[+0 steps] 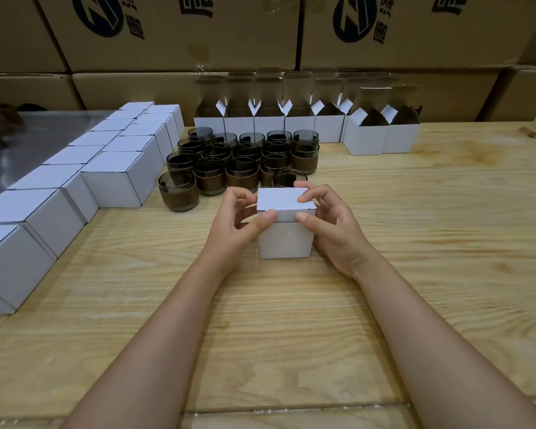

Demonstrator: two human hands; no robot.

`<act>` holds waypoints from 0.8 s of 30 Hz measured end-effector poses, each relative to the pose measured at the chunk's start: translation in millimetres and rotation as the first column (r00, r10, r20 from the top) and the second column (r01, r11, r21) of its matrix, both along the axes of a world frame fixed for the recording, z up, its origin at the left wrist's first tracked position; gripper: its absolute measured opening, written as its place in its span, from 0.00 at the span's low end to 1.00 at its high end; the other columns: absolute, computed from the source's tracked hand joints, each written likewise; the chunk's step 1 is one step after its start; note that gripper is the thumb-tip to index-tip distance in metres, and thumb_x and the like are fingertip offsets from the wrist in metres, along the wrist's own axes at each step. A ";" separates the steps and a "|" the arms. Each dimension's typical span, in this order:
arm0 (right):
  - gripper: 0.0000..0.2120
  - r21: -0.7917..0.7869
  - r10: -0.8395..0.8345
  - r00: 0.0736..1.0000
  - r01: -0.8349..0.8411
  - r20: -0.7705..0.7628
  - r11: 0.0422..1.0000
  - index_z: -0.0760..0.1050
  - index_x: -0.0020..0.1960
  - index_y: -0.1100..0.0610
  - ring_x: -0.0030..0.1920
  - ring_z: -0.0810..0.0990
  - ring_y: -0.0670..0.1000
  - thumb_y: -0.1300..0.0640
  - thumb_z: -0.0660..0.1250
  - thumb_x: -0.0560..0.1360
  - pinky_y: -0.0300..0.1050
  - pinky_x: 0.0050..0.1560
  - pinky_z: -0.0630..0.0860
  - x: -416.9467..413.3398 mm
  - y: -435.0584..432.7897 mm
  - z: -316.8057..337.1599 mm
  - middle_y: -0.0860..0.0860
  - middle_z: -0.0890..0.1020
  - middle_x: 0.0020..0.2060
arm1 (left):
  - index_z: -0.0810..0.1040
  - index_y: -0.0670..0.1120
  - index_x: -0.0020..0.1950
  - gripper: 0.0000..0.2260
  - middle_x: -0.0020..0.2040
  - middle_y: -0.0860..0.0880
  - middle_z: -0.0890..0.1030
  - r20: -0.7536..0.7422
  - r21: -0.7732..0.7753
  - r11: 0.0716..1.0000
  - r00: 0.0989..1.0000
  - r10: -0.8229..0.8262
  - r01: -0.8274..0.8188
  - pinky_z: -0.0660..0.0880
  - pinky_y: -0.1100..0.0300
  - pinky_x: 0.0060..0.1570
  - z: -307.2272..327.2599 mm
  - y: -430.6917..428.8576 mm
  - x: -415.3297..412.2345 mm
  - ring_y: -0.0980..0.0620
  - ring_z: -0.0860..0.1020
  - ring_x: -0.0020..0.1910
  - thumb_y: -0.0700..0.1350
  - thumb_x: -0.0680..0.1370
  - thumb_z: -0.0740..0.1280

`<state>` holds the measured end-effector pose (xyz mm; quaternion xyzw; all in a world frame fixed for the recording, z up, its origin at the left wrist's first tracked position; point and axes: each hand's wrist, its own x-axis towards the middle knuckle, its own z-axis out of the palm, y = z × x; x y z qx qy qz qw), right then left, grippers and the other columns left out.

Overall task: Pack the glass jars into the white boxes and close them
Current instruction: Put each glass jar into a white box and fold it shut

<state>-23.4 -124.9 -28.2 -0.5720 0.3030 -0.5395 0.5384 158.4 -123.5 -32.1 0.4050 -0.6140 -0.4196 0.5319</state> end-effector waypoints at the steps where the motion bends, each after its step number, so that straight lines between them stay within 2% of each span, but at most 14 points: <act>1: 0.08 0.013 0.014 1.000 -0.014 0.018 1.000 0.72 0.47 0.56 0.62 0.73 0.50 0.62 0.66 0.69 0.50 0.55 0.73 -0.5 -0.6 0.1 0.52 0.70 0.67 | 0.68 0.50 0.49 0.19 0.50 0.54 0.76 -0.006 -0.008 1.000 1.000 -0.014 0.014 0.73 0.67 0.43 0.3 0.3 -0.4 0.66 0.77 0.46 0.57 0.67 0.71; 5: 0.05 0.089 0.032 0.997 -0.039 0.077 0.995 0.74 0.43 0.57 0.65 0.71 0.53 0.57 0.62 0.70 0.49 0.56 0.67 -1.4 -4.0 0.0 0.52 0.72 0.67 | 0.67 0.48 0.47 0.20 0.43 0.55 0.70 -0.053 -0.012 1.000 0.998 -0.029 0.028 0.69 0.71 0.38 -0.3 -0.6 -2.0 0.65 0.71 0.39 0.60 0.65 0.65; 8: 0.04 0.092 0.050 0.997 -0.055 0.058 0.994 0.73 0.41 0.56 0.62 0.73 0.49 0.61 0.62 0.67 0.46 0.53 0.69 -2.1 -5.6 -1.1 0.49 0.72 0.66 | 0.66 0.48 0.48 0.17 0.46 0.52 0.71 -0.075 0.018 0.998 0.996 -0.053 0.055 0.70 0.69 0.39 -2.0 -2.4 -1.9 0.59 0.71 0.44 0.53 0.65 0.68; 11: 0.05 0.072 0.060 0.998 -0.061 0.018 0.996 0.74 0.42 0.55 0.59 0.75 0.46 0.60 0.61 0.68 0.42 0.50 0.71 -2.3 -5.5 -1.6 0.47 0.72 0.65 | 0.65 0.50 0.50 0.14 0.49 0.50 0.71 -0.129 0.047 0.998 0.991 -0.034 0.040 0.71 0.68 0.40 -0.8 -2.4 -7.6 0.55 0.72 0.47 0.45 0.67 0.65; 14: 0.06 0.048 0.051 0.999 -0.050 -0.012 0.998 0.73 0.45 0.55 0.55 0.76 0.44 0.60 0.62 0.69 0.41 0.50 0.72 -3.2 -4.4 -2.6 0.48 0.71 0.66 | 0.66 0.52 0.53 0.17 0.51 0.49 0.72 -0.166 0.006 1.000 0.986 0.015 -0.014 0.71 0.62 0.49 4.7 3.1 -15.7 0.54 0.72 0.53 0.42 0.67 0.63; 16: 0.07 0.046 0.054 0.999 -0.054 0.002 0.997 0.73 0.48 0.55 0.55 0.76 0.45 0.60 0.63 0.70 0.41 0.51 0.72 -3.5 -3.6 -2.7 0.50 0.70 0.68 | 0.70 0.51 0.57 0.17 0.57 0.50 0.73 -0.029 -0.183 0.969 0.987 0.161 -0.163 0.69 0.54 0.59 7.7 10.0 -18.3 0.54 0.71 0.59 0.39 0.69 0.62; 17: 0.08 0.043 0.051 0.999 -0.052 0.009 0.998 0.73 0.49 0.56 0.55 0.76 0.46 0.60 0.63 0.70 0.41 0.52 0.73 -3.3 -3.4 -2.5 0.51 0.69 0.68 | 0.73 0.48 0.58 0.17 0.59 0.49 0.74 0.115 -0.363 0.901 0.948 0.297 -0.238 0.68 0.52 0.62 7.6 12.5 -18.4 0.52 0.71 0.61 0.38 0.71 0.62; 19: 0.09 0.035 0.045 0.999 -0.045 0.009 0.998 0.73 0.51 0.56 0.57 0.75 0.48 0.60 0.64 0.70 0.45 0.56 0.72 -2.6 -3.2 -2.6 0.51 0.69 0.69 | 0.78 0.41 0.58 0.15 0.58 0.46 0.79 0.351 -0.699 0.693 0.758 0.550 -0.179 0.66 0.51 0.63 4.6 16.7 -19.2 0.48 0.76 0.59 0.36 0.74 0.60; 21: 0.11 0.037 0.056 0.998 -0.056 -0.006 0.998 0.73 0.54 0.56 0.60 0.74 0.49 0.60 0.66 0.71 0.47 0.59 0.72 -1.4 -3.4 -2.8 0.51 0.69 0.69 | 0.81 0.41 0.55 0.12 0.50 0.46 0.83 0.436 -0.821 0.569 0.588 0.681 -0.051 0.68 0.50 0.59 3.7 21.9 -21.1 0.46 0.81 0.49 0.42 0.78 0.61; 24: 0.16 0.067 0.063 0.998 -0.061 -0.024 0.996 0.72 0.62 0.55 0.61 0.74 0.51 0.54 0.66 0.75 0.46 0.60 0.73 0.1 -3.5 -2.1 0.51 0.74 0.64 | 0.82 0.42 0.43 0.16 0.39 0.46 0.81 0.461 -0.859 0.512 0.410 0.787 -0.016 0.75 0.51 0.49 8.9 24.5 -21.6 0.45 0.80 0.39 0.56 0.75 0.67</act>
